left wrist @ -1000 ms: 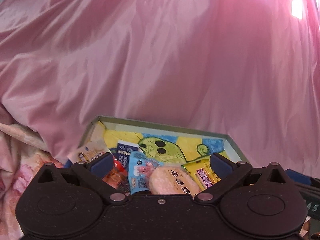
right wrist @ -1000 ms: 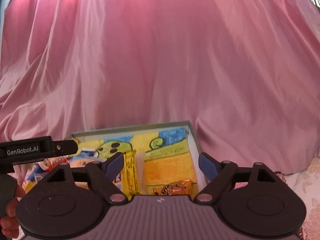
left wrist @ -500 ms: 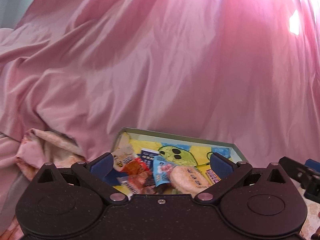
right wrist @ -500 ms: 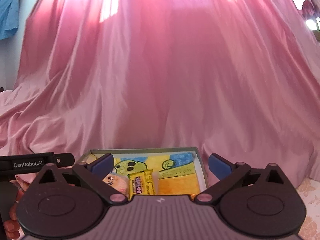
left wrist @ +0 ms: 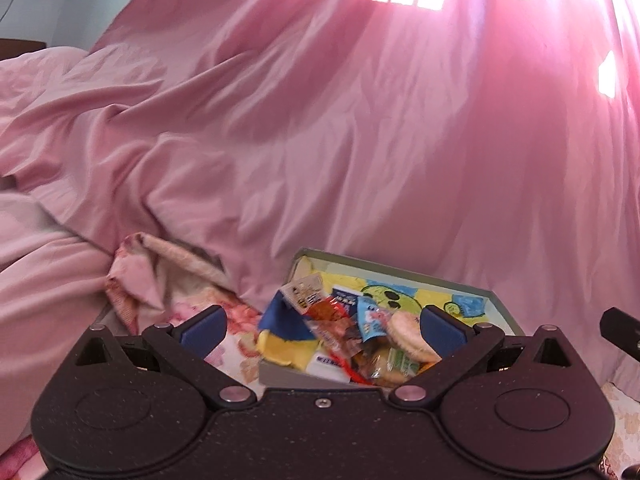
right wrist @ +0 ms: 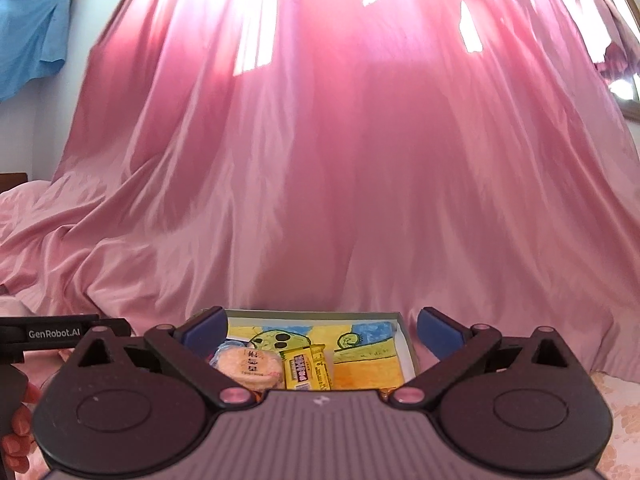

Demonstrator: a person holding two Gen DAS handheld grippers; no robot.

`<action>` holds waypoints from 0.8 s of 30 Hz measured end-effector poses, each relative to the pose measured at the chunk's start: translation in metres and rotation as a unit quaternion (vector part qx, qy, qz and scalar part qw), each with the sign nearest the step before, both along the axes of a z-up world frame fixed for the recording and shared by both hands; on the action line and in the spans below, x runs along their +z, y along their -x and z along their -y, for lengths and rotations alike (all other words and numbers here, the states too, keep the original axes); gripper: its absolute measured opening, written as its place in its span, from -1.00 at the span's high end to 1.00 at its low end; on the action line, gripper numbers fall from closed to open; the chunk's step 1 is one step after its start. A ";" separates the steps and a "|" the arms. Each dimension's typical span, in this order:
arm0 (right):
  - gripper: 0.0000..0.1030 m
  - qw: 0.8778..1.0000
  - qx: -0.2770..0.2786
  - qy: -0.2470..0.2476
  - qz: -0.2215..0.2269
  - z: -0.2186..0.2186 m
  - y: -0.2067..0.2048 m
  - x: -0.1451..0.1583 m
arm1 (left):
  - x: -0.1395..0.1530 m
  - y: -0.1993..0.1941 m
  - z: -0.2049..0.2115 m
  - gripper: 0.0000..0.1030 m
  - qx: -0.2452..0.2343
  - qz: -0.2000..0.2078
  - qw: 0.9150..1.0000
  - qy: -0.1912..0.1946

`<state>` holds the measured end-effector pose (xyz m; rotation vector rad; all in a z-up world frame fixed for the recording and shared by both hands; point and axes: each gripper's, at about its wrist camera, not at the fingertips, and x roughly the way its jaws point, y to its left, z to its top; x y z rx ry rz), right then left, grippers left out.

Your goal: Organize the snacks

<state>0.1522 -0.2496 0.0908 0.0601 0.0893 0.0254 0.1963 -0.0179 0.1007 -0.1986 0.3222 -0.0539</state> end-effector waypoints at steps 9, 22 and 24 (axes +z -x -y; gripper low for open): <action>-1.00 1.000 0.010 0.003 0.004 -0.011 0.032 -0.009 | -0.011 0.034 -0.010 -0.99 0.014 0.008 1.000 -0.001; -1.00 1.000 0.016 -0.002 -0.006 -0.018 0.069 -0.027 | -0.030 0.078 -0.020 -0.99 0.014 0.011 1.000 -0.016; -1.00 1.000 0.016 -0.002 -0.008 -0.018 0.074 -0.031 | -0.034 0.083 -0.022 -0.98 0.013 0.010 1.000 -0.020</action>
